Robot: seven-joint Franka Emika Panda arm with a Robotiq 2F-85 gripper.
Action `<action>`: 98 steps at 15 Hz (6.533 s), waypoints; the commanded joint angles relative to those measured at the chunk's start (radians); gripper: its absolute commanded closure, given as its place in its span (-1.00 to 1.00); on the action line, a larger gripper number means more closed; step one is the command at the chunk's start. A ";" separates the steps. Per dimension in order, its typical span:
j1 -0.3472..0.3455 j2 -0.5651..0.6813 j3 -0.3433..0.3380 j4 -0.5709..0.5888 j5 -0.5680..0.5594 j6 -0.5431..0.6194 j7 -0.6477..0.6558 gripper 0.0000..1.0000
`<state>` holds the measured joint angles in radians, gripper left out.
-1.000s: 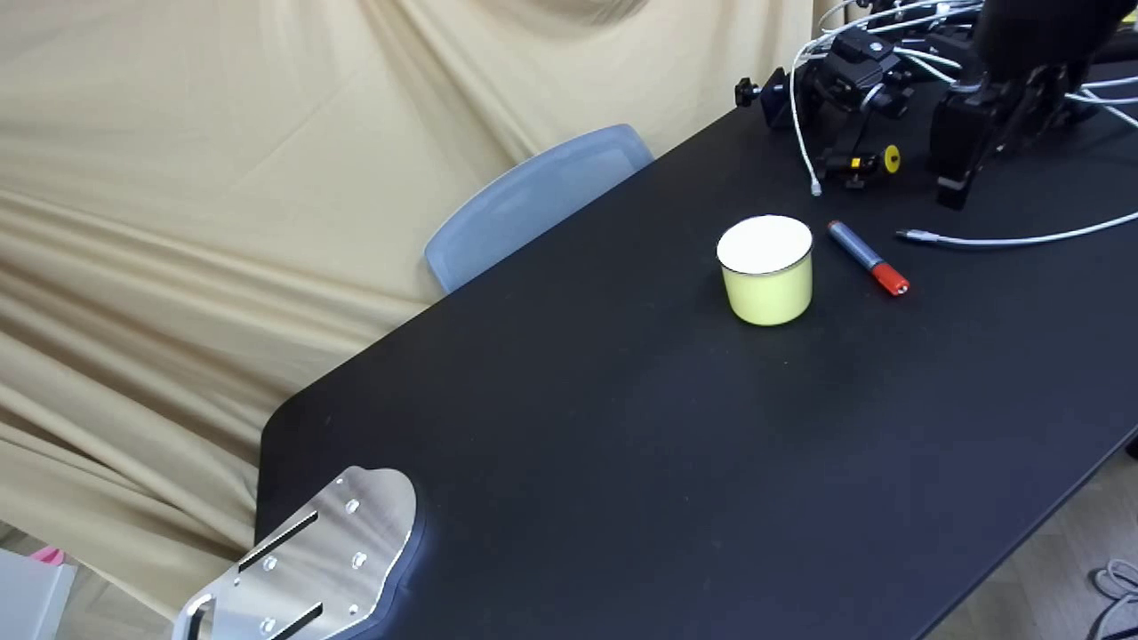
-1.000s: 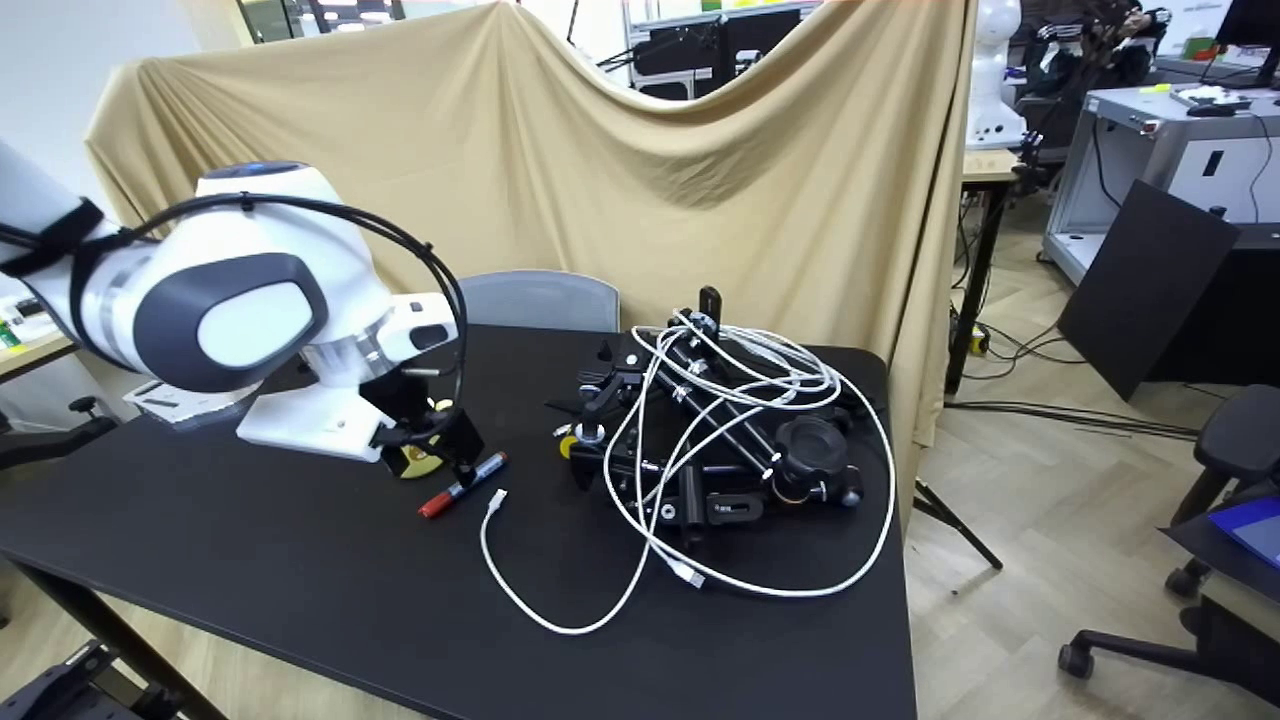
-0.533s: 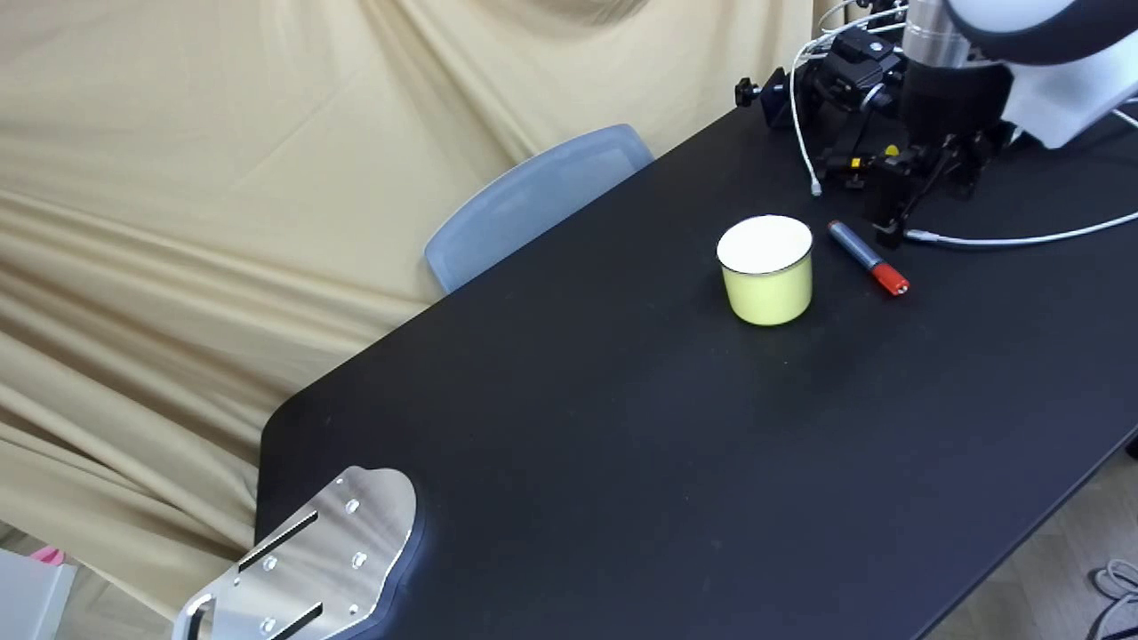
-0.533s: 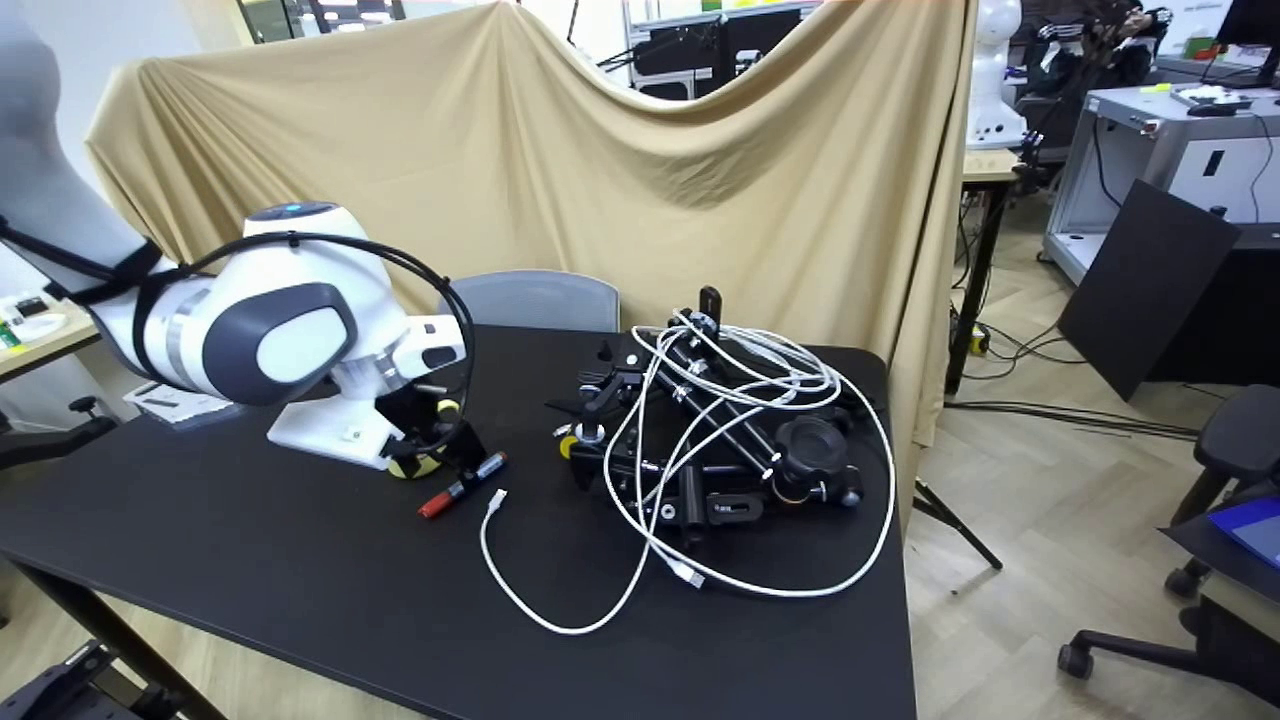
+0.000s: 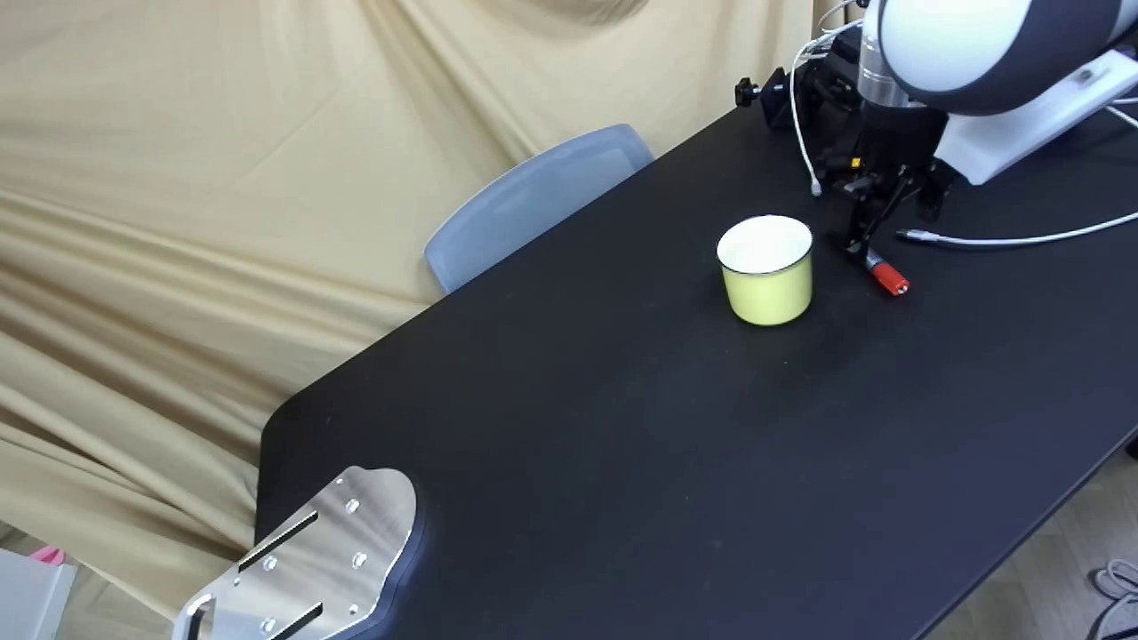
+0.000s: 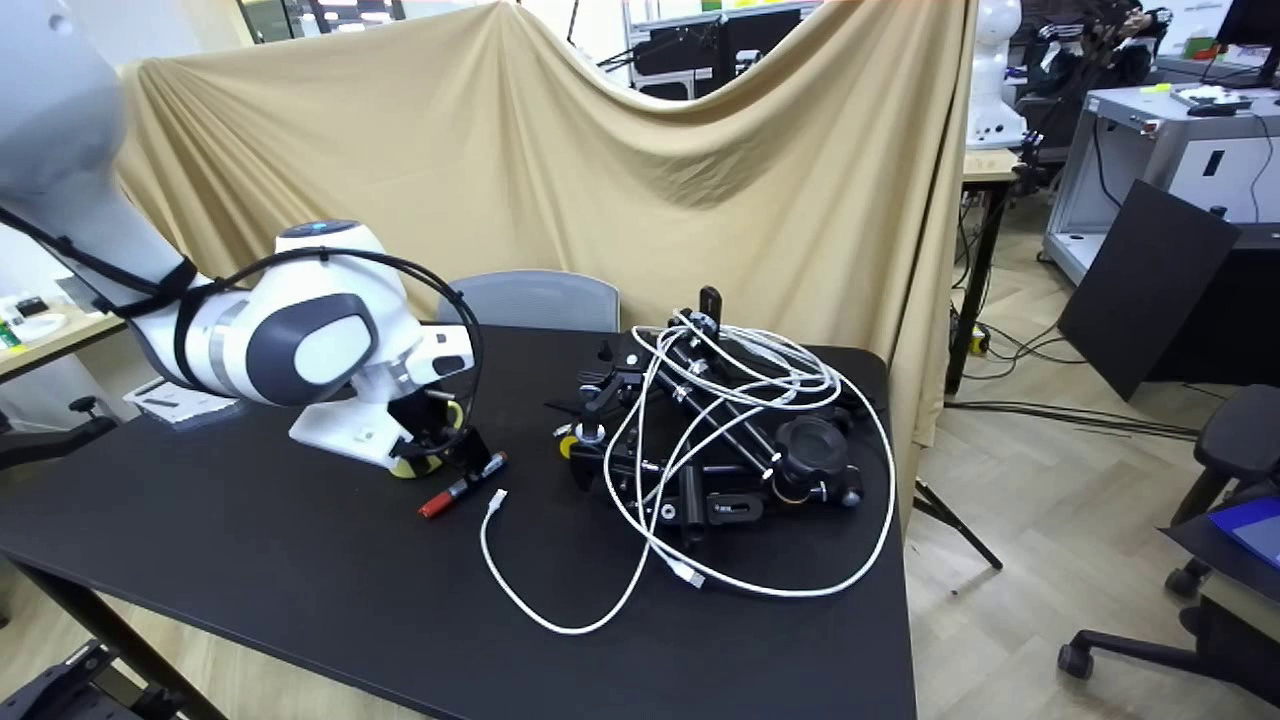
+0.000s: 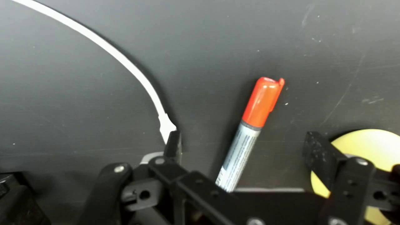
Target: Put the marker in the yellow cup
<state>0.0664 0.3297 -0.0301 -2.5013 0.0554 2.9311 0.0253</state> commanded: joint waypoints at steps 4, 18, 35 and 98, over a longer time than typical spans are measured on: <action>0.040 0.078 -0.039 0.070 -0.030 -0.012 0.080 -0.46; 0.065 0.048 -0.053 0.064 -0.038 -0.024 0.085 0.89; 0.035 -0.368 0.061 0.073 -0.163 -0.647 -0.175 0.89; 0.050 0.109 0.159 0.603 -0.239 -1.081 -0.373 0.89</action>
<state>0.1068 0.4178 0.1195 -1.9492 -0.1603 1.9003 -0.3398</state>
